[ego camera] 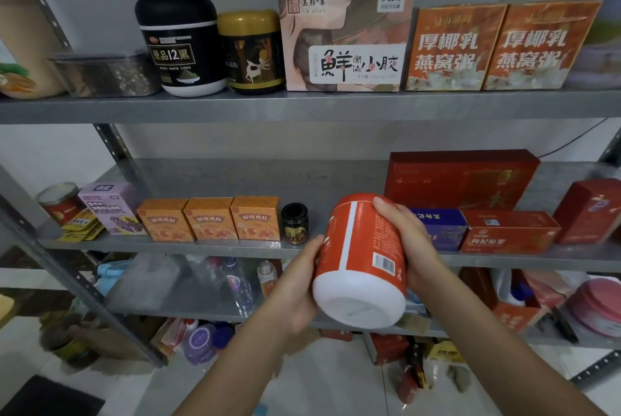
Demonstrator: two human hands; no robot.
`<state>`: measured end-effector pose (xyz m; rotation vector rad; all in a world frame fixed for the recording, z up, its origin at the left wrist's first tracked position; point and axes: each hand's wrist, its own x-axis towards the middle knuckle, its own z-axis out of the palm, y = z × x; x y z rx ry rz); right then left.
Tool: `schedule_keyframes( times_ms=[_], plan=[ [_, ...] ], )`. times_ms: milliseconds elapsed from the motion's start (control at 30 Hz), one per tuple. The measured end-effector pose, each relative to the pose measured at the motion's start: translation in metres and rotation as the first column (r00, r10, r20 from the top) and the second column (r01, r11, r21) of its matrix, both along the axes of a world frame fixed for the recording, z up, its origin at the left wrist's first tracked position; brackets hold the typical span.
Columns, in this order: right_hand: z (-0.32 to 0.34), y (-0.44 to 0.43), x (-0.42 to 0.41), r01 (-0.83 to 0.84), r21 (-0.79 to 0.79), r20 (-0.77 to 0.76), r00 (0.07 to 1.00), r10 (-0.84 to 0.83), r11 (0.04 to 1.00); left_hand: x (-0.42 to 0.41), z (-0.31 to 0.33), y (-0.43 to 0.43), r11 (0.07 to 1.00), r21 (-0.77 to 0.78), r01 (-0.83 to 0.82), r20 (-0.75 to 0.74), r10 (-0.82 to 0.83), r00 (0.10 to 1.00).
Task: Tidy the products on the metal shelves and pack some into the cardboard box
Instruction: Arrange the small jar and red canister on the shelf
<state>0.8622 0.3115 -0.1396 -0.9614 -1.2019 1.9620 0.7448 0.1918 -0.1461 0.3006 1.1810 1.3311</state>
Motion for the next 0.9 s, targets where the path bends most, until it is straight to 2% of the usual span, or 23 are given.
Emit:
schedule_keyframes(
  times_ms=[67, 200, 267, 333, 467, 600, 700, 800, 900],
  plan=[
    [0.000, -0.001, -0.003, 0.038, 0.044, 0.031, 0.999, -0.040, 0.998, -0.001, 0.003, 0.000, 0.999, 0.023, 0.041, -0.108, -0.038, 0.993],
    [0.004, 0.002, -0.006, 0.034, 0.068, 0.111, 0.993, -0.042, 0.997, 0.003, 0.010, -0.002, 0.998, 0.024, 0.057, -0.097, -0.055, 0.994],
    [0.008, 0.007, -0.006, -0.007, 0.034, 0.108, 0.994, 0.004, 0.999, 0.004, 0.008, -0.003, 0.999, -0.001, 0.032, -0.033, -0.032, 0.999],
    [0.009, 0.011, -0.003, -0.029, -0.074, 0.038, 0.999, 0.032, 0.997, 0.006, 0.006, -0.001, 1.000, -0.020, -0.016, 0.080, 0.018, 0.997],
    [-0.007, 0.011, 0.006, -0.038, -0.281, -0.037, 0.999, 0.029, 0.959, 0.008, 0.012, -0.002, 0.995, -0.077, -0.056, 0.346, 0.080, 0.935],
    [-0.015, 0.002, 0.007, -0.081, -0.335, -0.135, 0.990, 0.037, 0.939, 0.011, 0.004, -0.002, 0.996, -0.088, -0.008, 0.392, 0.042, 0.919],
    [-0.014, 0.003, 0.007, -0.099, -0.313, -0.173, 0.984, 0.046, 0.944, 0.010, -0.002, -0.001, 0.997, -0.071, 0.002, 0.304, 0.020, 0.953],
    [-0.013, 0.006, 0.008, -0.121, -0.304, -0.141, 0.987, 0.081, 0.945, 0.003, -0.007, 0.000, 0.998, -0.058, 0.018, 0.003, -0.017, 1.000],
    [-0.015, 0.007, 0.005, 0.010, -0.126, 0.004, 1.000, -0.010, 0.992, 0.000, -0.005, 0.002, 0.996, -0.055, 0.071, -0.181, -0.080, 0.980]
  ],
)
